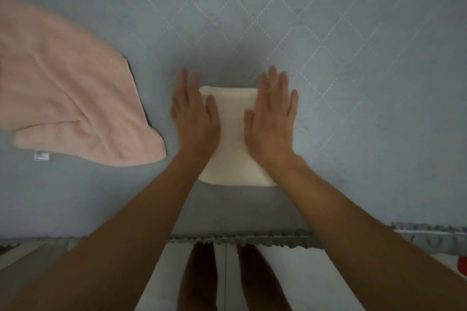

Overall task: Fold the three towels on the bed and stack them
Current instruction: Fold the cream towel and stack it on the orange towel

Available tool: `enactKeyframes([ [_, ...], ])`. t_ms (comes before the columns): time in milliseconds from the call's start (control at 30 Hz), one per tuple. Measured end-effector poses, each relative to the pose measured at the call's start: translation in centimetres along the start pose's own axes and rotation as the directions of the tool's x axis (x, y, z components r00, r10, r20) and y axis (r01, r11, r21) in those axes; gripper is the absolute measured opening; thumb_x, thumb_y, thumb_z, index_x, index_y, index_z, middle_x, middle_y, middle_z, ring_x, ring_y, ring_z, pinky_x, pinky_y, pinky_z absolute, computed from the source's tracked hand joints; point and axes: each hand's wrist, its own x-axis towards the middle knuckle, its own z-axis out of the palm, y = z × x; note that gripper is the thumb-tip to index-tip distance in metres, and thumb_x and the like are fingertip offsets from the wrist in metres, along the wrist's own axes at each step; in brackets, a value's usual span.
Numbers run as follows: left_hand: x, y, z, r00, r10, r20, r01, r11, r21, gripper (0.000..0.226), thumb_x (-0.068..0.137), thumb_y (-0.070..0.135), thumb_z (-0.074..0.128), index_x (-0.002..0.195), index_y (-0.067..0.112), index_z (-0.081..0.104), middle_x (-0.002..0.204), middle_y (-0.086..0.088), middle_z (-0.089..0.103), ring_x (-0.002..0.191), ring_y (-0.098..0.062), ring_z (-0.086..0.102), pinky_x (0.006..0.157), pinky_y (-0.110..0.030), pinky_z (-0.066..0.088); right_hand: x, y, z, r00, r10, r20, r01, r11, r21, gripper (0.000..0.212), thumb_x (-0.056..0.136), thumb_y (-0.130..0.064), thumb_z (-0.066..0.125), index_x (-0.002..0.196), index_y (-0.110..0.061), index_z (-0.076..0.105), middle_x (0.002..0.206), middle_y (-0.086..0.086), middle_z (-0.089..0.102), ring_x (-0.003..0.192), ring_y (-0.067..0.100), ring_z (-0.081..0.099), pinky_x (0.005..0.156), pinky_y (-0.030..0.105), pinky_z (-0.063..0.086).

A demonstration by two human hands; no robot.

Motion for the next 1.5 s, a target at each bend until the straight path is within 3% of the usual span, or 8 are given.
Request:
enactKeyframes([
  [200, -4.7, -3.6, 2.4, 0.86, 0.245, 0.447, -0.328, 0.937, 0.118, 0.065, 0.097, 0.044, 0.011, 0.155, 0.016, 0.007, 0.164, -0.002, -0.003, 0.152, -0.019, -0.005, 0.123, -0.047, 0.003, -2.9, 2.8, 3.4, 0.937, -0.196, 0.289, 0.239, 0.963, -0.122, 0.073, 0.097, -0.039, 0.035, 0.154, -0.003, 0.009, 0.164, 0.014, 0.004, 0.152, 0.028, -0.002, 0.122, 0.049, -0.003],
  [500, -3.4, -2.8, 1.0, 0.926, -0.235, 0.297, 0.283, 0.951, -0.129, 0.075, 0.094, 0.039, 0.057, 0.154, 0.012, 0.022, 0.154, -0.017, 0.032, 0.138, -0.032, 0.034, 0.114, -0.042, 0.028, -3.5, 4.1, 0.8, 0.898, 0.374, 0.23, -0.439, 0.788, 0.432, 0.053, 0.096, -0.026, 0.044, 0.143, -0.001, 0.04, 0.144, 0.02, 0.046, 0.133, 0.03, 0.041, 0.114, 0.042, 0.029],
  [600, -4.6, -4.0, -0.8, 0.752, -0.454, 0.477, 0.627, 0.716, -0.307, 0.07, 0.081, 0.045, 0.074, 0.136, 0.01, 0.049, 0.132, -0.01, 0.06, 0.117, -0.027, 0.06, 0.101, -0.046, 0.049, -6.4, 4.0, -0.2, 0.74, 0.534, 0.409, -0.666, 0.498, 0.556, 0.027, 0.09, -0.037, 0.049, 0.091, -0.013, 0.062, 0.097, 0.011, 0.067, 0.084, 0.02, 0.06, 0.079, 0.04, 0.049],
  [733, -6.8, -4.9, -4.2, 0.364, -0.424, 0.829, 0.923, 0.281, -0.262, 0.058, 0.075, 0.054, 0.074, 0.112, 0.011, 0.068, 0.099, -0.004, 0.078, 0.087, -0.025, 0.075, 0.073, -0.038, 0.061, -9.0, 3.7, -1.8, 0.456, 0.437, 0.775, -0.885, 0.126, 0.449, 0.036, 0.093, -0.038, 0.058, 0.12, -0.014, 0.059, 0.113, 0.009, 0.067, 0.1, 0.027, 0.064, 0.089, 0.04, 0.052],
  [1000, -12.3, -3.2, -21.9, 0.409, -0.501, 0.763, 0.909, 0.148, -0.389, 0.05, 0.086, 0.048, 0.066, 0.125, 0.016, 0.061, 0.108, -0.002, 0.073, 0.097, -0.025, 0.069, 0.081, -0.041, 0.057, -11.3, -7.8, -14.8, 0.597, 0.296, 0.746, -0.801, 0.269, 0.535, 0.029, 0.093, -0.041, 0.057, 0.114, -0.021, 0.06, 0.103, -0.002, 0.069, 0.093, 0.019, 0.067, 0.072, 0.032, 0.054],
  [1200, -12.8, -7.2, -36.8, 0.61, -0.601, 0.517, 0.747, 0.218, -0.629, 0.061, 0.089, 0.049, 0.061, 0.14, 0.017, 0.05, 0.13, -0.004, 0.063, 0.102, -0.018, 0.064, 0.077, -0.036, 0.053, -9.6, -22.7, -20.2, 0.722, 0.087, 0.686, -0.648, 0.431, 0.628, 0.013, 0.093, -0.036, 0.055, 0.092, -0.028, 0.065, 0.089, -0.015, 0.071, 0.075, 0.001, 0.069, 0.058, 0.018, 0.052],
  [1333, -13.6, -13.6, -43.5, 0.628, -0.675, 0.387, 0.658, 0.194, -0.728, 0.065, 0.089, 0.046, 0.062, 0.145, 0.02, 0.044, 0.137, -0.004, 0.058, 0.116, -0.027, 0.059, 0.1, -0.053, 0.048, -9.0, -33.4, -18.7, 0.726, -0.056, 0.686, -0.562, 0.527, 0.638, 0.016, 0.095, -0.033, 0.054, 0.109, -0.027, 0.059, 0.094, -0.016, 0.067, 0.082, 0.003, 0.065, 0.055, 0.013, 0.049],
  [1500, -11.5, -25.4, -49.0, 0.576, -0.729, 0.37, 0.635, 0.114, -0.764, 0.055, 0.094, 0.032, 0.059, 0.145, 0.02, 0.042, 0.128, 0.0, 0.058, 0.098, -0.014, 0.057, 0.076, -0.034, 0.048, -7.6, -46.7, -12.7, 0.655, -0.15, 0.74, -0.483, 0.671, 0.563, 0.009, 0.093, -0.036, 0.053, 0.1, -0.032, 0.057, 0.09, -0.021, 0.061, 0.081, 0.002, 0.061, 0.055, 0.017, 0.045],
])
